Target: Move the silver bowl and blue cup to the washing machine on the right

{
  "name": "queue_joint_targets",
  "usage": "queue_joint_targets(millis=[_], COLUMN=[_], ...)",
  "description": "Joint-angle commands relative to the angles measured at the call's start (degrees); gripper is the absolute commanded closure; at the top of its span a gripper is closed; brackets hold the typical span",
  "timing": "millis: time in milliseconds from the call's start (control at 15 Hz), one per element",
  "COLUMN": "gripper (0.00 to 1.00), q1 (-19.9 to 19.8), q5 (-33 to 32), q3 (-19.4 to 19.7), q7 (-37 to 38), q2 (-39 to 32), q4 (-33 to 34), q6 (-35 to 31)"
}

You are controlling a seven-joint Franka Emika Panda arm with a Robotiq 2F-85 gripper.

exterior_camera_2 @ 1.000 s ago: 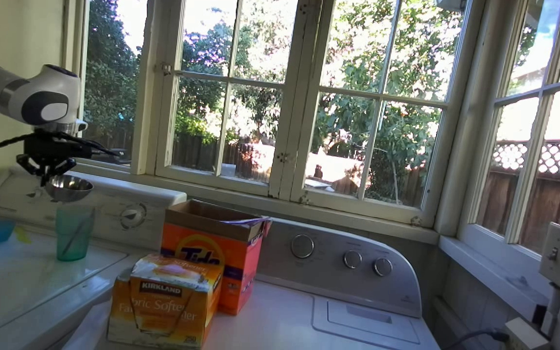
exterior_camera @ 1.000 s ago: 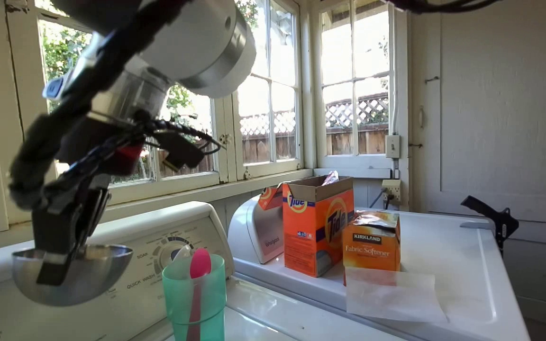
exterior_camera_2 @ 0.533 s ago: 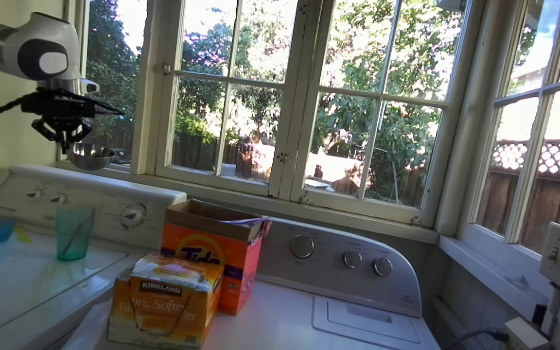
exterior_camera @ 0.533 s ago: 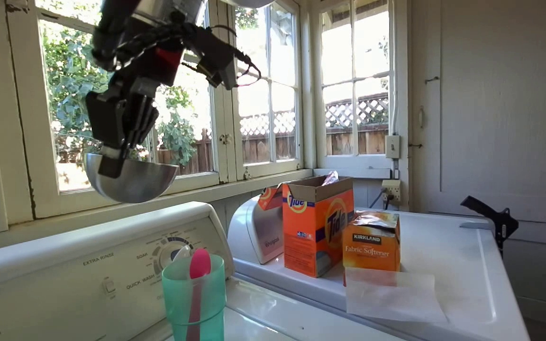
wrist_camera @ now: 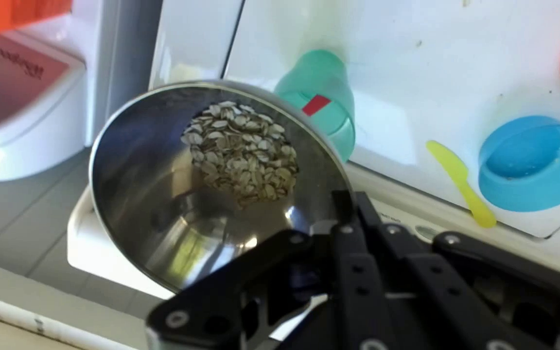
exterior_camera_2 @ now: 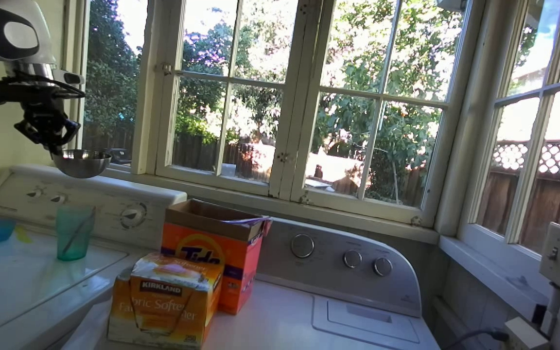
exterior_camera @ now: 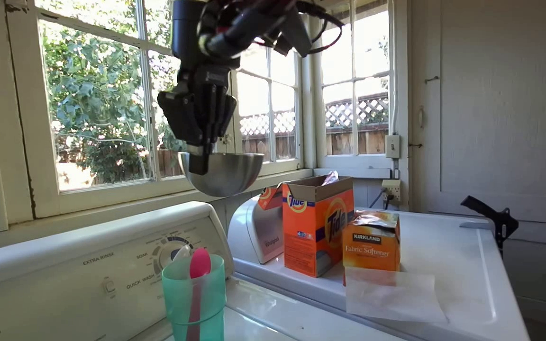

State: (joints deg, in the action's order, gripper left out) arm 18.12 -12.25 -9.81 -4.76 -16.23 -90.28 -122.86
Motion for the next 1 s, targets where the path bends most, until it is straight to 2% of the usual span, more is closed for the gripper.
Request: queue_joint_targets(millis=[0,67,133,400,733,933], gripper=[0.99,0.99,0.96,0.99,0.99,0.99], q1=[0.9,0.7,-0.3,-0.4,-4.2,-6.9], q5=[-5.0,-4.5,-3.1,-4.6,-8.4,-6.6], q3=[0.6,0.1,-0.8,-0.3,3.7,4.6], q7=[13.5,15.6,10.5,15.5,24.9,28.4], q2=[9.0,7.3,4.7,6.2,13.2,14.0], q4=[-13.9,-12.8,-8.1,-11.9,-23.5,-28.3], q6=[0.4,2.9,1.4,3.0,5.3,6.0])
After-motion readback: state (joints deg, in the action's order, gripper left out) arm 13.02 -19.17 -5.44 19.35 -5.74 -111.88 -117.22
